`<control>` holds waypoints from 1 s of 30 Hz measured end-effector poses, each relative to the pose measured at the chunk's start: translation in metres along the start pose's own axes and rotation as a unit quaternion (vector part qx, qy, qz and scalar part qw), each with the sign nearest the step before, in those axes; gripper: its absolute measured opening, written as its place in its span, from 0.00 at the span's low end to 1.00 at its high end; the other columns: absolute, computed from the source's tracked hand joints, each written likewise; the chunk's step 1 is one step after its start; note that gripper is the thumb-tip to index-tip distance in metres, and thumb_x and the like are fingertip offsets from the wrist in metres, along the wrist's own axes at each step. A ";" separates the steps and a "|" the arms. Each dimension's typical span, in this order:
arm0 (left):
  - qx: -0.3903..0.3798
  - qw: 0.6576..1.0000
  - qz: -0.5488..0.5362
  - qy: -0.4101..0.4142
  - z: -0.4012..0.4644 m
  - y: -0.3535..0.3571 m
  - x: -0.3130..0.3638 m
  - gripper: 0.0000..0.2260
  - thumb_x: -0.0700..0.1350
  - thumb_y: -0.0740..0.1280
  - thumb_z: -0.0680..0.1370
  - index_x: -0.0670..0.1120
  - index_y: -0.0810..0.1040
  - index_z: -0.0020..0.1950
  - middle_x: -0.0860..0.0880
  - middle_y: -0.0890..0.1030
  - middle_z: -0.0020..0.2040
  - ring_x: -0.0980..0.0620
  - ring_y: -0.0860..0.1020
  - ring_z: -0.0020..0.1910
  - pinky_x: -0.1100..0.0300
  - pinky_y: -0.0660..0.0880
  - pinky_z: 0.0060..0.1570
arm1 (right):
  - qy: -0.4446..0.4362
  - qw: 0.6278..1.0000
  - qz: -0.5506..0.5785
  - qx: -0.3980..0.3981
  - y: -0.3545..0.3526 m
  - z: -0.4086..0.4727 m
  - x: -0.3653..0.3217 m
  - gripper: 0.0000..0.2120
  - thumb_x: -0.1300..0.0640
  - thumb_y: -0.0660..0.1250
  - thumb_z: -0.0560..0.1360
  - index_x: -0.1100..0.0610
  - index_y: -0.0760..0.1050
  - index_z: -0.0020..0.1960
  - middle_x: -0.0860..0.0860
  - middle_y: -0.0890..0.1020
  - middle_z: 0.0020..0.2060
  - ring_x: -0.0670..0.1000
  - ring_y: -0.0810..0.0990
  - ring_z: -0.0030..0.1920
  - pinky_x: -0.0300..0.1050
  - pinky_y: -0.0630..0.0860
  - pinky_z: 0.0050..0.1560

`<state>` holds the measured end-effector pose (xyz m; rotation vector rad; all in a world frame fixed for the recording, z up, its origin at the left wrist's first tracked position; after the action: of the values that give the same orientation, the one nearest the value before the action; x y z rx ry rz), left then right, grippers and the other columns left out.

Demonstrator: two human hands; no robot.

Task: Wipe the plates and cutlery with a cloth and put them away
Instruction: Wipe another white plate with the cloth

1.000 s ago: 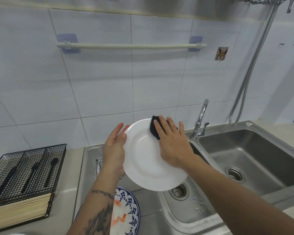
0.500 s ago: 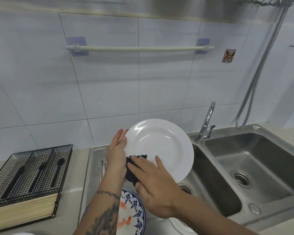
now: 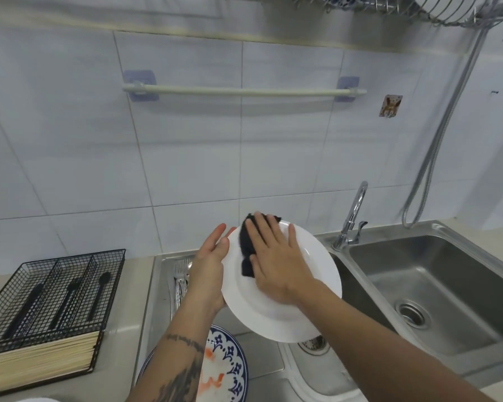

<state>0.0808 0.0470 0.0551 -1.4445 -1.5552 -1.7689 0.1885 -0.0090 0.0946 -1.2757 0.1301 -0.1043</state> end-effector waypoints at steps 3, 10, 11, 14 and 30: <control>0.011 1.000 0.007 0.014 0.000 -0.006 0.005 0.14 0.40 0.60 0.84 0.54 0.76 0.65 0.56 0.83 0.59 0.53 0.82 0.56 0.58 0.79 0.47 | 0.059 0.998 -0.015 -0.011 0.002 -0.008 0.029 0.32 0.48 0.45 0.77 0.54 0.41 0.79 0.51 0.42 0.79 0.57 0.42 0.78 0.65 0.48 0.73; -0.020 0.999 -0.007 -0.028 0.003 0.013 -0.003 0.16 0.41 0.61 0.84 0.55 0.76 0.69 0.49 0.83 0.60 0.49 0.82 0.58 0.49 0.79 0.56 | -0.105 0.994 -0.005 -0.001 -0.004 -0.011 -0.029 0.31 0.50 0.48 0.79 0.52 0.43 0.79 0.49 0.44 0.79 0.53 0.42 0.78 0.58 0.43 0.75; -0.020 0.999 0.004 -0.026 0.002 0.013 -0.004 0.16 0.41 0.61 0.84 0.55 0.75 0.69 0.49 0.83 0.61 0.48 0.82 0.58 0.49 0.78 0.57 | -0.101 0.995 -0.026 -0.001 -0.004 -0.008 -0.023 0.31 0.51 0.49 0.79 0.52 0.43 0.79 0.49 0.45 0.79 0.54 0.43 0.78 0.61 0.44 0.75; -0.005 1.000 0.028 -0.010 -0.003 0.006 -0.006 0.16 0.40 0.60 0.84 0.54 0.74 0.70 0.53 0.83 0.61 0.50 0.82 0.58 0.52 0.79 0.53 | -0.040 0.997 -0.066 -0.016 0.000 -0.001 0.013 0.31 0.51 0.49 0.78 0.53 0.45 0.79 0.50 0.47 0.79 0.56 0.46 0.78 0.66 0.47 0.74; 0.201 0.978 -0.052 0.026 0.014 -0.044 0.009 0.16 0.38 0.60 0.83 0.48 0.73 0.70 0.50 0.79 0.64 0.47 0.80 0.56 0.54 0.78 0.47 | -0.051 0.988 0.141 -0.037 -0.013 -0.091 -0.020 0.30 0.49 0.59 0.76 0.49 0.56 0.77 0.44 0.56 0.77 0.48 0.49 0.77 0.50 0.41 0.76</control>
<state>0.0479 0.0766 0.0389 -1.1301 -1.8574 -1.4213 0.1541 -0.0957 0.0820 -1.3220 0.2270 0.2095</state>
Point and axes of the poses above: each hand's wrist, its own z-axis towards the middle knuckle, its own y-axis out of the palm, x = y × z, the point moved 10 cm from there along z, towards the middle knuckle
